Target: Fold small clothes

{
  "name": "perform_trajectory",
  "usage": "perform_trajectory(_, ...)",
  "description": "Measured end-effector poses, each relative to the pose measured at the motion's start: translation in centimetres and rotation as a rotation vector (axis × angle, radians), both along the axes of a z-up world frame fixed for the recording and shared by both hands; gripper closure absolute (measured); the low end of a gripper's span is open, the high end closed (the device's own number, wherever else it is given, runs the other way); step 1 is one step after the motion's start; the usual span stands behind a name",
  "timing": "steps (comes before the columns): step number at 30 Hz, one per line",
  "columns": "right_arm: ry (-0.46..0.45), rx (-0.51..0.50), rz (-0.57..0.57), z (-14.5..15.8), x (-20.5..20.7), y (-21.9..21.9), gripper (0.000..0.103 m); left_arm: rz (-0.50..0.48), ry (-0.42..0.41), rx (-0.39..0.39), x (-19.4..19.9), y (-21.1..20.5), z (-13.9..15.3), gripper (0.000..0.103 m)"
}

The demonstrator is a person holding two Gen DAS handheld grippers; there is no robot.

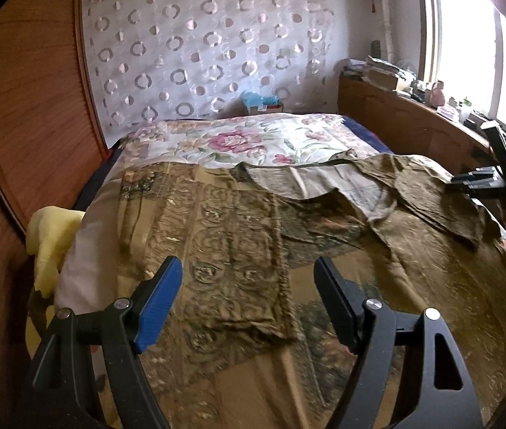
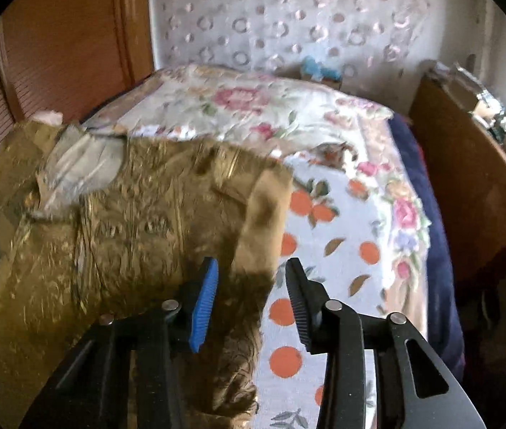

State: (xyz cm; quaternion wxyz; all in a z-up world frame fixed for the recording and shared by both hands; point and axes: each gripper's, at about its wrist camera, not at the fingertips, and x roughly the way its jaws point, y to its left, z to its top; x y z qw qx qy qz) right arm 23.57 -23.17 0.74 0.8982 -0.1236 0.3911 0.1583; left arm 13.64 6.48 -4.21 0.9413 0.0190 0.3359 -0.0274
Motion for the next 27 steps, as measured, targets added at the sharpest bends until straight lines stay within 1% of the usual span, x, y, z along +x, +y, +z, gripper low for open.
perform_trajectory(2, 0.019, -0.014, 0.013, -0.7, 0.3, 0.1, 0.067, 0.002, 0.006, 0.001, 0.6, 0.2, -0.1, 0.026)
perform_trajectory(3, 0.026, -0.022, 0.021, -0.9, 0.5, 0.1, 0.073, 0.003, 0.01, 0.001, 0.9, 0.3, -0.2, 0.026)
perform_trajectory(4, 0.028, -0.032, 0.03, -1.1, 0.5, 0.2, 0.087, 0.003, 0.014, 0.001, 1.2, 0.4, -0.4, 0.026)
perform_trajectory(5, 0.026, -0.035, 0.045, -1.3, 0.5, 0.3, 0.094, 0.002, 0.021, 0.002, 1.5, 0.5, -0.5, 0.026)
perform_trajectory(7, 0.014, -0.031, 0.05, -1.0, 0.8, 0.2, 0.1, 0.004, 0.027, 0.006, 1.7, 0.7, -0.6, 0.026)
perform_trajectory(9, 0.003, -0.006, 0.042, -0.2, 0.7, -0.6, 0.1, 0.005, 0.028, 0.013, 2.0, 1.1, -0.7, 0.026)
perform_trajectory(11, -0.017, 0.009, 0.01, 0.7, 0.6, -1.7, 0.1, 0.013, 0.029, 0.015, 2.2, 1.4, -0.7, 0.026)
perform_trajectory(13, -0.04, -0.002, -0.043, 0.9, 0.9, -2.7, 0.1, 0.017, 0.034, 0.012, 2.6, 2.0, -0.8, 0.026)
perform_trajectory(15, -0.037, 0.008, -0.077, 0.8, 1.5, -3.6, 0.1, 0.026, 0.039, 0.017, 3.1, 2.7, -0.8, 0.026)
perform_trajectory(17, -0.027, 0.033, -0.075, 0.7, 1.9, -3.6, 0.1, 0.039, 0.043, 0.026, 3.6, 3.4, -0.8, 0.026)
perform_trajectory(18, -0.027, 0.048, -0.07, 0.6, 2.0, -3.5, 0.098, 0.047, 0.044, 0.028, 3.9, 3.9, -0.8, 0.026)
perform_trajectory(20, -0.029, 0.054, -0.075, 0.4, 2.6, -3.0, 0.074, 0.059, 0.043, 0.038, 4.6, 4.9, -0.8, 0.026)
perform_trajectory(21, -0.025, 0.063, -0.068, 0.4, 2.8, -2.9, 0.055, 0.071, 0.046, 0.046, 5.0, 5.6, -0.8, 0.026)
perform_trajectory(22, -0.021, 0.075, -0.057, 0.2, 3.1, -2.6, 0.048, 0.082, 0.049, 0.052, 5.4, 6.2, -0.8, 0.026)
perform_trajectory(24, -0.012, 0.074, -0.037, -0.4, 3.6, -1.9, 0.047, 0.1, 0.055, 0.057, 6.2, 7.5, -0.8, 0.026)
perform_trajectory(25, -0.005, 0.063, -0.03, -0.7, 3.9, -1.7, 0.047, 0.107, 0.061, 0.056, 6.6, 8.3, -0.8, 0.028)
perform_trajectory(26, 0.003, 0.055, -0.024, -1.0, 4.3, -1.6, 0.047, 0.111, 0.067, 0.053, 7.1, 9.2, -0.8, 0.033)
perform_trajectory(27, 0.012, 0.055, -0.02, -1.4, 4.9, -1.6, 0.047, 0.116, 0.075, 0.05, 7.6, 9.7, -0.9, 0.034)
